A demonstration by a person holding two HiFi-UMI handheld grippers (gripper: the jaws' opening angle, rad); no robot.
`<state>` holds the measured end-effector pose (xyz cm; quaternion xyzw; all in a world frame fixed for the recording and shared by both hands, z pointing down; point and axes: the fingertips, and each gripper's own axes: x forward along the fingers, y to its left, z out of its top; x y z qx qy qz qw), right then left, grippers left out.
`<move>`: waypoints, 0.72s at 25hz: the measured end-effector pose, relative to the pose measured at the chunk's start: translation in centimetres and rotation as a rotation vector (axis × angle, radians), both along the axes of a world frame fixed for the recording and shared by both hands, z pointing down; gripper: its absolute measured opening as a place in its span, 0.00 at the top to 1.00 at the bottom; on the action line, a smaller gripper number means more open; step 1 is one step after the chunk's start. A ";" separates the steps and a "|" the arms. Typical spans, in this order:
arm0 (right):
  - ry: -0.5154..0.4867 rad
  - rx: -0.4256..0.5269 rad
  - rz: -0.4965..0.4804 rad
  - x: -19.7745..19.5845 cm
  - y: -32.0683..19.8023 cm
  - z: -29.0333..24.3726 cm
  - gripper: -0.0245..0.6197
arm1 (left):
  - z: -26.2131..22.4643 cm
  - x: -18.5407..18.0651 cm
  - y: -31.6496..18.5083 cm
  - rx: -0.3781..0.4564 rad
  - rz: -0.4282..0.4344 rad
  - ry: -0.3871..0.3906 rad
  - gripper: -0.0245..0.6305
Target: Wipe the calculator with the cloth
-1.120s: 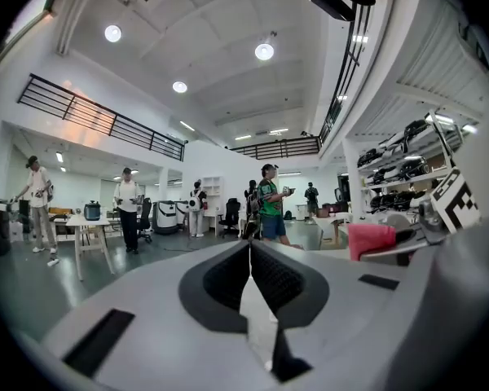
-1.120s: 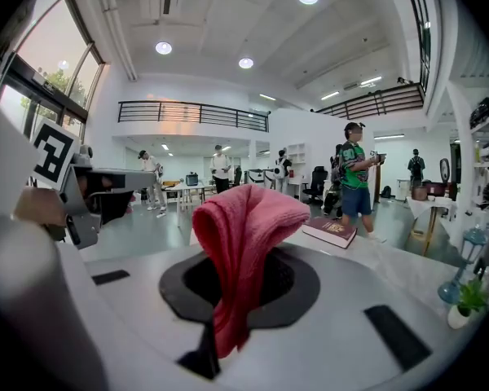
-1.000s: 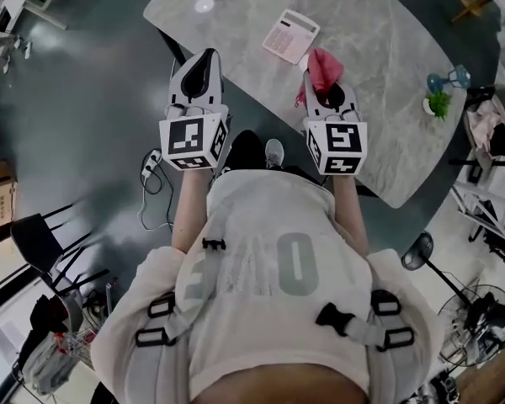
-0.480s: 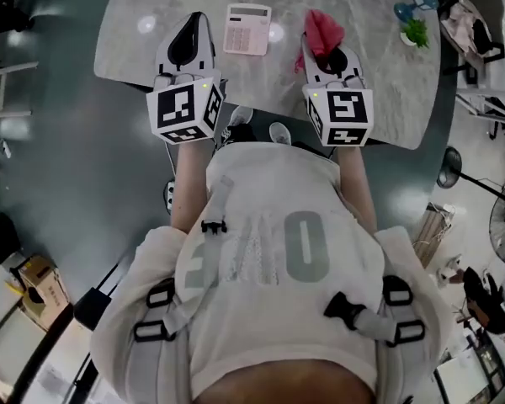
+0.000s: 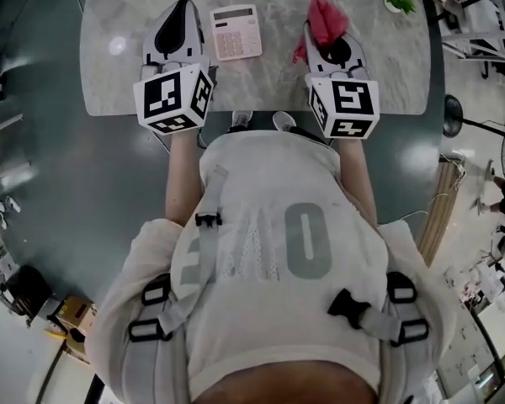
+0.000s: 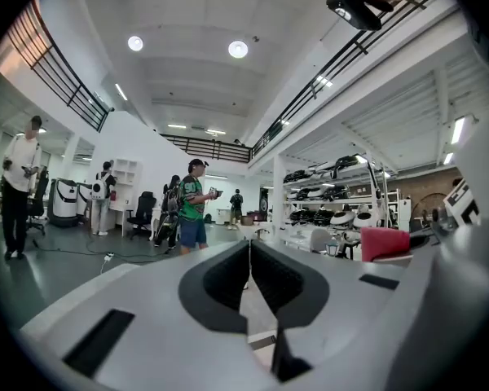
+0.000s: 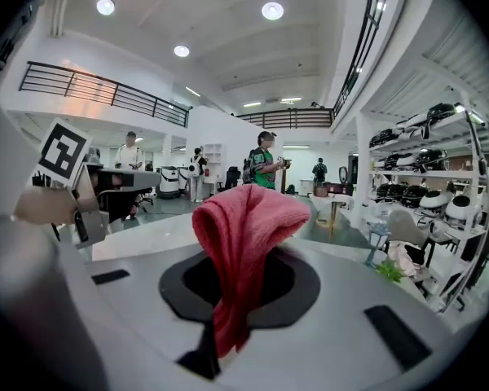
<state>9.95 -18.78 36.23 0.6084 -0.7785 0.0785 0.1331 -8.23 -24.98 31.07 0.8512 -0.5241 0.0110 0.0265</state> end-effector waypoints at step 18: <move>-0.001 -0.050 0.048 -1.1 -0.4 2.0 0.87 | 1.8 -0.1 -2.1 -0.092 0.145 0.011 0.56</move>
